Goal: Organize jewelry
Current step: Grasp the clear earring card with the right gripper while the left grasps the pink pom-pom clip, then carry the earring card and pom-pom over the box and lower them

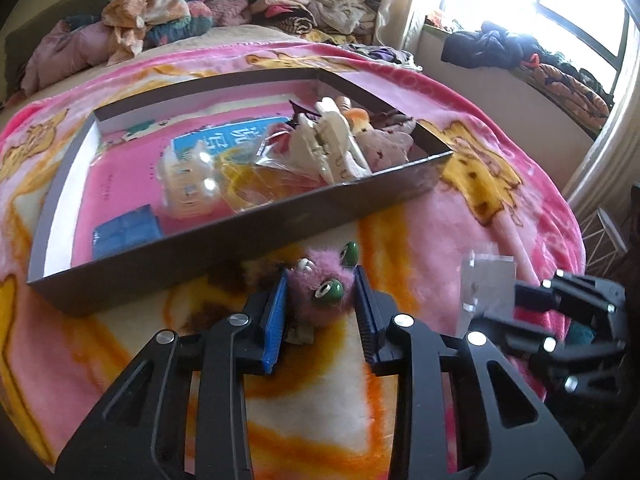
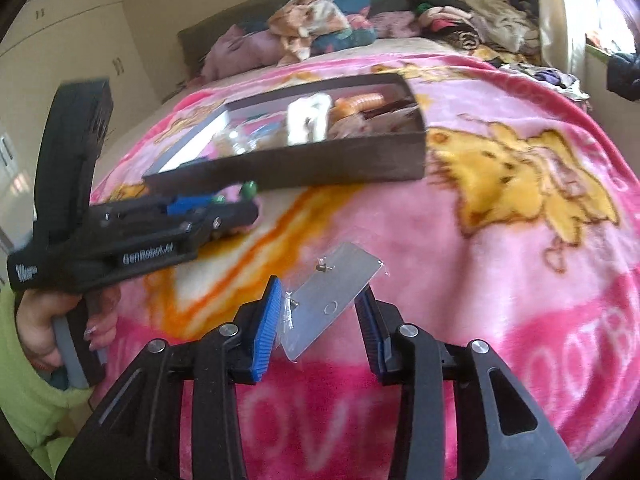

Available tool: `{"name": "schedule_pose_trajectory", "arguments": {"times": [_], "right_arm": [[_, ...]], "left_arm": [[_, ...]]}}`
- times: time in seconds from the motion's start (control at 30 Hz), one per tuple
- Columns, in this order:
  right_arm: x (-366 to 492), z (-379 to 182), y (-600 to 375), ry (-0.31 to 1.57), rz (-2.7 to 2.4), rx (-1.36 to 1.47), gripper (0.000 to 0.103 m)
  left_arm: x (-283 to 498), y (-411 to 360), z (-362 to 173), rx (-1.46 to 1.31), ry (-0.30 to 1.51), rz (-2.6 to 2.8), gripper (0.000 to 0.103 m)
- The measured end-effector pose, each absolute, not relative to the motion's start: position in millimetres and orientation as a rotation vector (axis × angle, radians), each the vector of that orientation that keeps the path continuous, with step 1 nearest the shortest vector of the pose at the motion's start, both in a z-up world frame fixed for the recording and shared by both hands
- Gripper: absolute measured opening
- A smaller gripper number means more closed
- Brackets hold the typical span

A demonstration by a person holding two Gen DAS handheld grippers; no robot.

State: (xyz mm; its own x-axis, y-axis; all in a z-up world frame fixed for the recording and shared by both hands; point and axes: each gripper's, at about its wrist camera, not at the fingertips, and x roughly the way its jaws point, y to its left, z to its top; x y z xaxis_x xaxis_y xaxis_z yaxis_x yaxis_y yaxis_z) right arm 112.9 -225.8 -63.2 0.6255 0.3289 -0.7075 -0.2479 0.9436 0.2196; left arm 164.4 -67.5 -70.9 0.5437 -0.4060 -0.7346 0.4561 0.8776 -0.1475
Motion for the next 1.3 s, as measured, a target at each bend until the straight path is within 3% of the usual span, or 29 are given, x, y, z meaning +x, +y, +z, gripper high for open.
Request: {"name": "schedule_pose_trajectory", "arguments": {"times": [1.3], "right_arm": [[174, 9, -193, 0.694, 0.408, 0.103, 0.034]], "left_arm": [[185, 18, -5, -0.087, 0.660, -0.349, 0.022]]}}
